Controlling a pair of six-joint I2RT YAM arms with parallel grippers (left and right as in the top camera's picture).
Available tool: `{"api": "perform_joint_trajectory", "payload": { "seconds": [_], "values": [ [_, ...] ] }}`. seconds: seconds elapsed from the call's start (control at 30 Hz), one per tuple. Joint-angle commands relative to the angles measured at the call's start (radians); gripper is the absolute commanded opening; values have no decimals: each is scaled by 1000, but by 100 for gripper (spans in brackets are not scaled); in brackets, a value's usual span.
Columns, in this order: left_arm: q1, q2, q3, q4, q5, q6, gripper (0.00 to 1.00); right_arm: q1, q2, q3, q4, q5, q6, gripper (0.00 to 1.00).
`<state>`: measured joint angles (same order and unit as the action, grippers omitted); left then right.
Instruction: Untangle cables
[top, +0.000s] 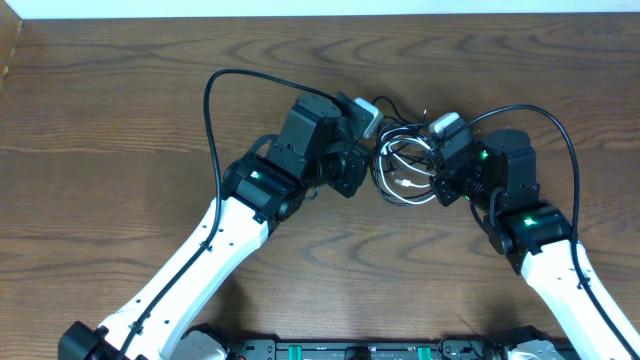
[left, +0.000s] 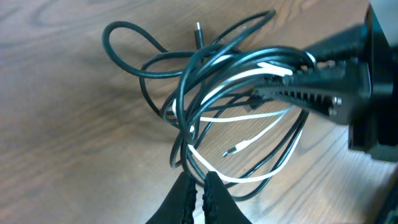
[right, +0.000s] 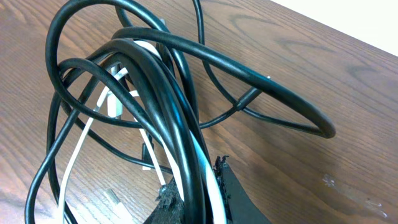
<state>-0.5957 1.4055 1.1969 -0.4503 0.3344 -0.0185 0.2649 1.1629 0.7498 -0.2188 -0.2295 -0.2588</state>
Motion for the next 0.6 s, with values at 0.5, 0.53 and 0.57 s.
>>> {"api": "perform_joint_trajectory", "payload": {
  "seconds": [0.5,0.53,0.57],
  "values": [
    [60,-61,19,-4,348,-1312,8,-3,-4,-2,9,-35,11,1],
    [71,-69,19,-4,356,-1311,7,-3,-4,-2,8,-34,11,1],
    [79,-74,19,-5,357,-1311,8,-3,-4,-2,8,-32,11,1]
  ]
}}
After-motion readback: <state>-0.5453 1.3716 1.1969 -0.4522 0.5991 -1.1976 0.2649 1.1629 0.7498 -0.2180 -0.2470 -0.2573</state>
